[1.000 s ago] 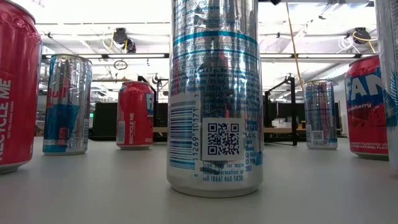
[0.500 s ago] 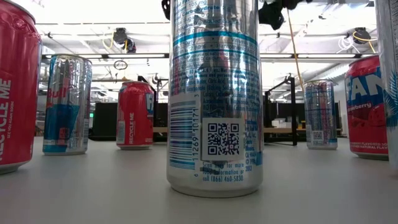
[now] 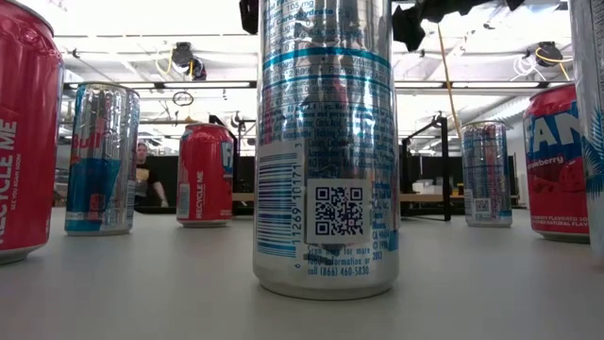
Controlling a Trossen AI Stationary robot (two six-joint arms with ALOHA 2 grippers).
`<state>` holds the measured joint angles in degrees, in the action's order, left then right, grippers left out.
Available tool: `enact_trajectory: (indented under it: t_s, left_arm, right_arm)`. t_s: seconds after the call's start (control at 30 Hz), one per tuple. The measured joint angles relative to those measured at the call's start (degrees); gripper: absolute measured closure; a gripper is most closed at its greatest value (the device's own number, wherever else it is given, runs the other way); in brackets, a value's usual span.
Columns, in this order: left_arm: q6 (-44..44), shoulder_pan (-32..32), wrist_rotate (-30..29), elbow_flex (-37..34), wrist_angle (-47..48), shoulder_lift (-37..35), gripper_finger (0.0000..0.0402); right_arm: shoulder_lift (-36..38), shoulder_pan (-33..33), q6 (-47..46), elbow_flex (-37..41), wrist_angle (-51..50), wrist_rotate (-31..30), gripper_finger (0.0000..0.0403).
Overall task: Place canned beverage on shelf
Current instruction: Put the top right white yellow soda can on the shelf
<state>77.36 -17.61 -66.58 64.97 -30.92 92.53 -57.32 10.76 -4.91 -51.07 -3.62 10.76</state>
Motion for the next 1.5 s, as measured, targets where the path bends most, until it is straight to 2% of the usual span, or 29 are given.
enact_trajectory:
  t_s: [0.3, 0.6, 0.83, 1.13, 1.5]
  left_arm:
    - [3.94, 0.33, -0.03, 0.0, -1.41, 0.0, 0.0159]
    - [4.61, 1.74, -0.05, 0.0, -1.62, 0.0, 0.0159]
    - [5.6, 1.88, 0.12, 0.0, -1.47, 0.0, 0.0159]
    - [5.56, 1.88, 0.34, 0.0, -1.49, 0.0, 0.0159]
    - [5.54, 1.88, 0.27, 0.0, -1.34, 0.0, 0.0159]
  right_arm:
    - [0.0, -0.15, 1.42, 0.0, 0.84, 4.79, 0.0099]
    - [0.0, -0.73, 1.58, 0.0, 6.06, 1.12, 0.0031]
    - [0.0, -0.74, -0.42, 0.0, 10.44, 1.04, 0.002]
    - [0.0, -0.74, -1.75, 0.0, 12.29, 0.53, 0.0056]
    - [-1.27, -0.72, -0.16, -0.02, 12.0, -0.5, 0.0155]
